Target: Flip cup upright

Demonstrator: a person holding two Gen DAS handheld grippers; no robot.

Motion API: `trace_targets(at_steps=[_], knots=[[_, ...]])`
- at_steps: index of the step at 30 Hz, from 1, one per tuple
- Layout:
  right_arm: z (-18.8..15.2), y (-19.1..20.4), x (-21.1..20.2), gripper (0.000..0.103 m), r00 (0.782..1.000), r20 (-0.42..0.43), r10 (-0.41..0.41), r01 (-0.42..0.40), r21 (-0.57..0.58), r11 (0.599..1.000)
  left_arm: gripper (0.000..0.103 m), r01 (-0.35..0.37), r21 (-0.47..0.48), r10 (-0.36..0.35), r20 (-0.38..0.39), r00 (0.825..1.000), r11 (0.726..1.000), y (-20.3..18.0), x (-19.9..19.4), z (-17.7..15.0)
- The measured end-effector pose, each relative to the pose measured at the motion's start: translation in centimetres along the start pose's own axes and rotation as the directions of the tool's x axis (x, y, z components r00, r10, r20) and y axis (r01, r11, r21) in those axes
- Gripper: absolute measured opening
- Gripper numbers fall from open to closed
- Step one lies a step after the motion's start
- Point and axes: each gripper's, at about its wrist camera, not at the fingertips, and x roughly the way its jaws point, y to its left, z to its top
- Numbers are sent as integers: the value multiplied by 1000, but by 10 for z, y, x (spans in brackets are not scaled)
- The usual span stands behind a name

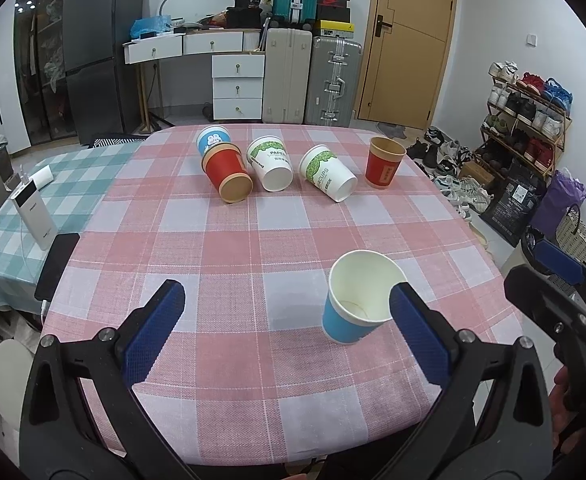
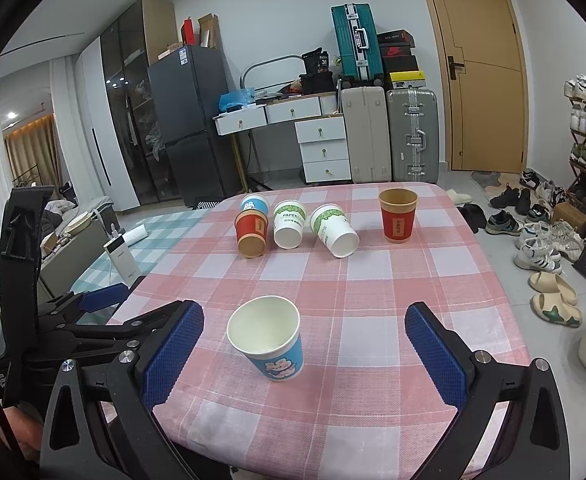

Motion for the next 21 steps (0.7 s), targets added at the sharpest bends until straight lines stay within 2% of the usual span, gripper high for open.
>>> trace_targets(at_steps=[21], knots=[[-2,0,6,103,1000,-9,-2,2,0,1000,102,9,-19,-8,8,1000,1000,3,3,-2]])
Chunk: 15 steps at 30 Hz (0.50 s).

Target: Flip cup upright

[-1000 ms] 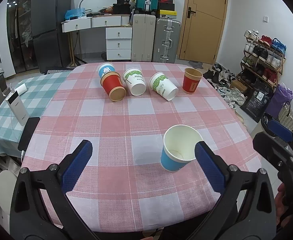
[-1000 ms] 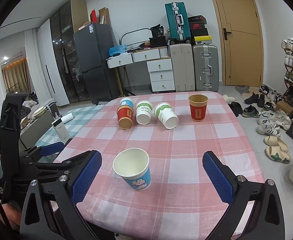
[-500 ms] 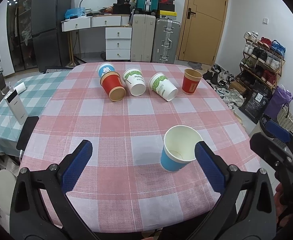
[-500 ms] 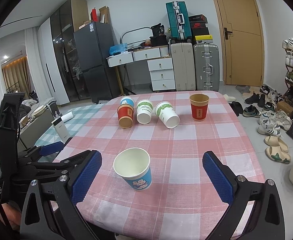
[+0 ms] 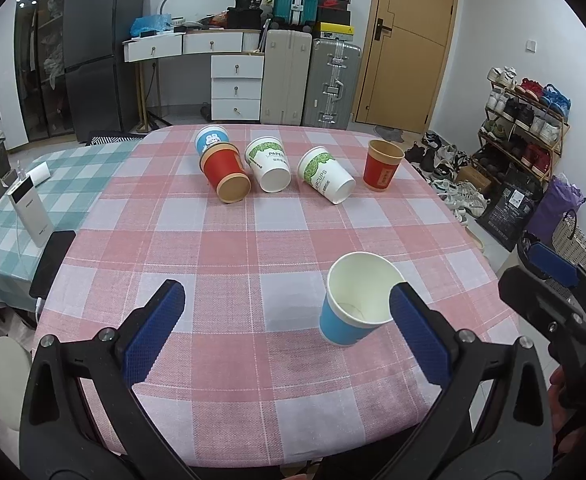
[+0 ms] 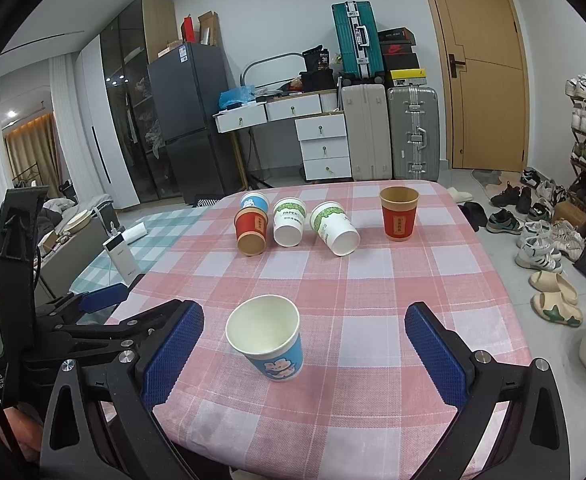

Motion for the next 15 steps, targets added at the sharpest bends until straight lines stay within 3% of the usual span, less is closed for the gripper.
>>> trace_targets(at_steps=[15], knots=[[-1,-1,0,103,1000,2,-4,4,5,1000,102,6,-10,-6,-11,1000,1000,3,4,-3]])
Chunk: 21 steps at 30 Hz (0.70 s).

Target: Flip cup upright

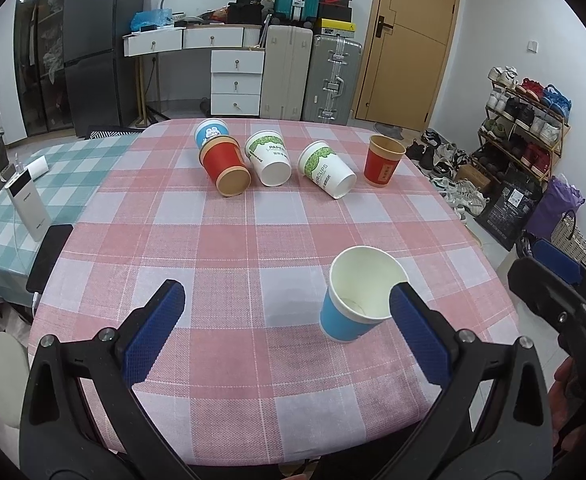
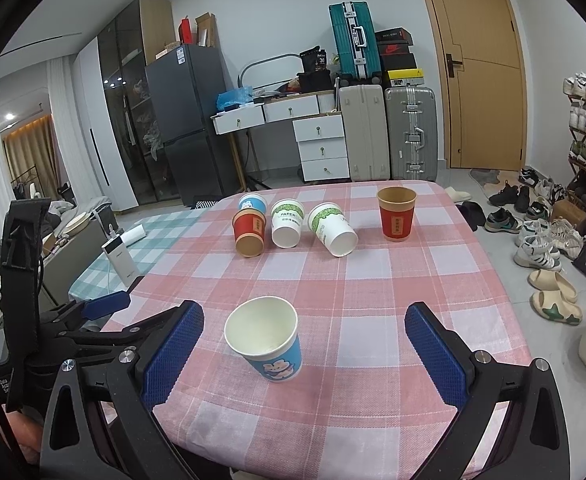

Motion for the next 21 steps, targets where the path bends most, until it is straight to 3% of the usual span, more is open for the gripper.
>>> trace_targets(at_steps=[21], knots=[[1,-1,-1,103,1000,-2,-2,2,10,1000,102,7,4,-7,-16,1000,1000,-7,9,-5]])
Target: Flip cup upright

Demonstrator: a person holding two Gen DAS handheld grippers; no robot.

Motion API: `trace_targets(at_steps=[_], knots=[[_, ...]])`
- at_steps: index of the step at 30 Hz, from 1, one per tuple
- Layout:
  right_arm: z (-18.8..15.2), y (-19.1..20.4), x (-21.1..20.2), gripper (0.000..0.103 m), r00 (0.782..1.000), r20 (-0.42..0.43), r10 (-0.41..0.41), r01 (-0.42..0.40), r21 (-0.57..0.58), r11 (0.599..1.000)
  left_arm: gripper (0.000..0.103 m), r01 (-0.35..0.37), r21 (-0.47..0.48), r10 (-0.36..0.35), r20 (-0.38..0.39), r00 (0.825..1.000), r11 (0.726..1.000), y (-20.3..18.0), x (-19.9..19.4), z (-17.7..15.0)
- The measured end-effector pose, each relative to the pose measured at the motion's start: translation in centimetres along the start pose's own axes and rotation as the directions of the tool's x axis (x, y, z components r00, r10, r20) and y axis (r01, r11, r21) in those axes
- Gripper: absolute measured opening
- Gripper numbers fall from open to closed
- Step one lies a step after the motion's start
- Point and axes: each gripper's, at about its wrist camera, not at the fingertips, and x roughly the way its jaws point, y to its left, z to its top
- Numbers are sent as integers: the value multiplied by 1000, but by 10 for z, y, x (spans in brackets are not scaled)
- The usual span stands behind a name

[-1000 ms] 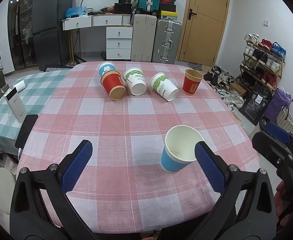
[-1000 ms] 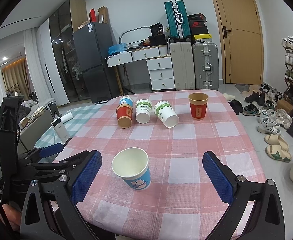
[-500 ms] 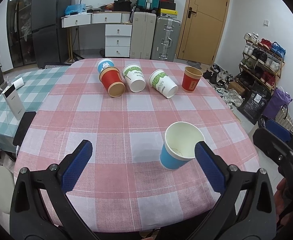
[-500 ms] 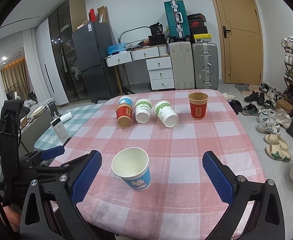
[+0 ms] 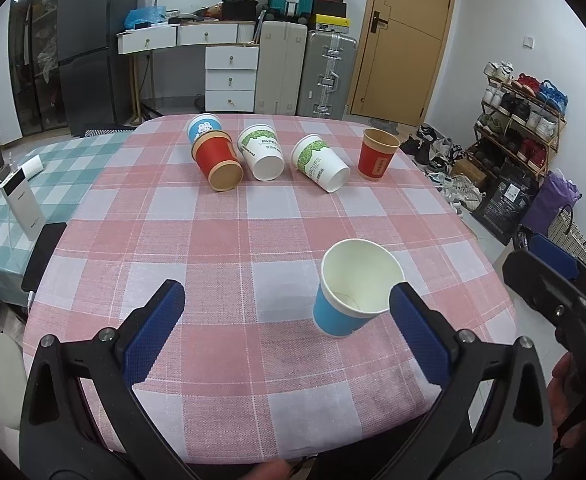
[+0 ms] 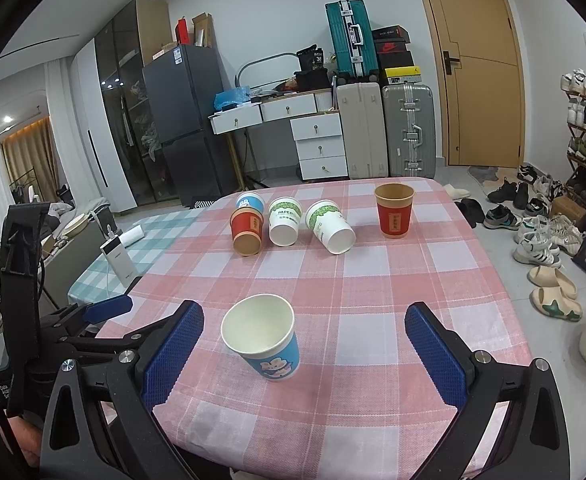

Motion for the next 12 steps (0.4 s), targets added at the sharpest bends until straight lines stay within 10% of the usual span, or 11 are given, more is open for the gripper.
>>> trace_targets(at_steps=[12], knots=[[-2,-7,1,103,1000,-4,-10,10,19,1000,102,-9,18,9,24,1000,1000,-4,-2,0]])
